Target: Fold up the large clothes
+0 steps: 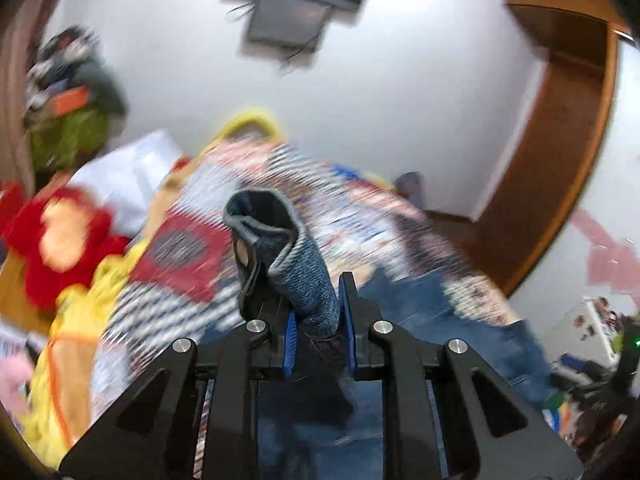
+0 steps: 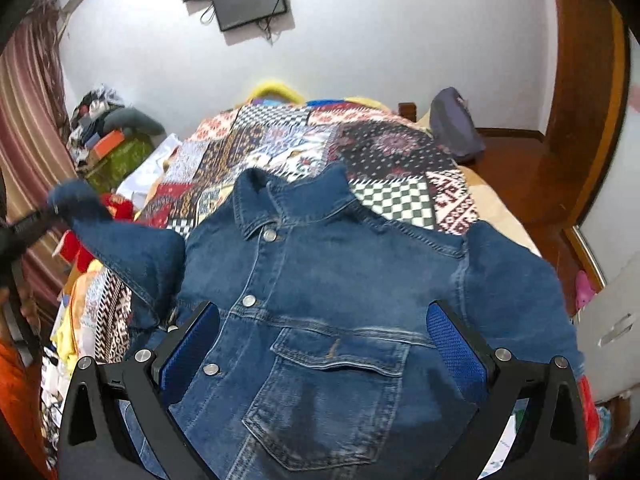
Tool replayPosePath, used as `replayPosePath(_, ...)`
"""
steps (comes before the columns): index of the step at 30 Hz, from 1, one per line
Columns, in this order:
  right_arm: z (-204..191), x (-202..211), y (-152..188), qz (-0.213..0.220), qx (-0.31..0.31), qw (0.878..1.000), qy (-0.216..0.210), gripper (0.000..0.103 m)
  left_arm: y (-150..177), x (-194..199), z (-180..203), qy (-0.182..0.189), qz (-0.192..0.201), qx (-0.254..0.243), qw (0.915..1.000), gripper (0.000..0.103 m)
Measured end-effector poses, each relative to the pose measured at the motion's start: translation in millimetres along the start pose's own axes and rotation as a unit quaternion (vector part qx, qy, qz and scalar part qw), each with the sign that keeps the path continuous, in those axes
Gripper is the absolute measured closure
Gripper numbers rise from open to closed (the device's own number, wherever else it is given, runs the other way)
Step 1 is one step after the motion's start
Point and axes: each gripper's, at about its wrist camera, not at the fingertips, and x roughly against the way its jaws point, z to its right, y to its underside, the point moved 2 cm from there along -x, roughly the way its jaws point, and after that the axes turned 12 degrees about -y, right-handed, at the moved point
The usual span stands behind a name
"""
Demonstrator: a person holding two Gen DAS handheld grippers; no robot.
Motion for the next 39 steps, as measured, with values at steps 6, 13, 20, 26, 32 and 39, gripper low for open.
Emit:
replayPosePath(6,31,22,0,0.014,-0.03,0.999,0.006,0.0,-7,-2,110,0.099,0.006,-0.057,0.9934,0.086)
replayPosePath(13,62,44,4,0.006,-0.052,0.999,-0.004,0.0,44,-45,207,0.161,-0.087,-0.128,0.9747,0.086)
replayPosePath(20,83,47,9,0.003,-0.077,0.997,0.006,0.0,134,-68,256,0.183,-0.223,-0.184,0.9397,0.086)
replayPosePath(26,89,31,8,-0.008,-0.116,0.993,-0.03,0.0,158,-48,248,0.179,-0.236,-0.168,0.9401,0.044)
replayPosePath(32,83,3,0,-0.031,-0.136,0.987,-0.077,0.0,134,-22,214,0.155,-0.183,-0.128,0.9623,0.024)
replayPosePath(39,74,-65,12,-0.126,-0.143,0.977,-0.099,0.0,118,-12,121,0.013,-0.119,-0.135,0.9836,0.008)
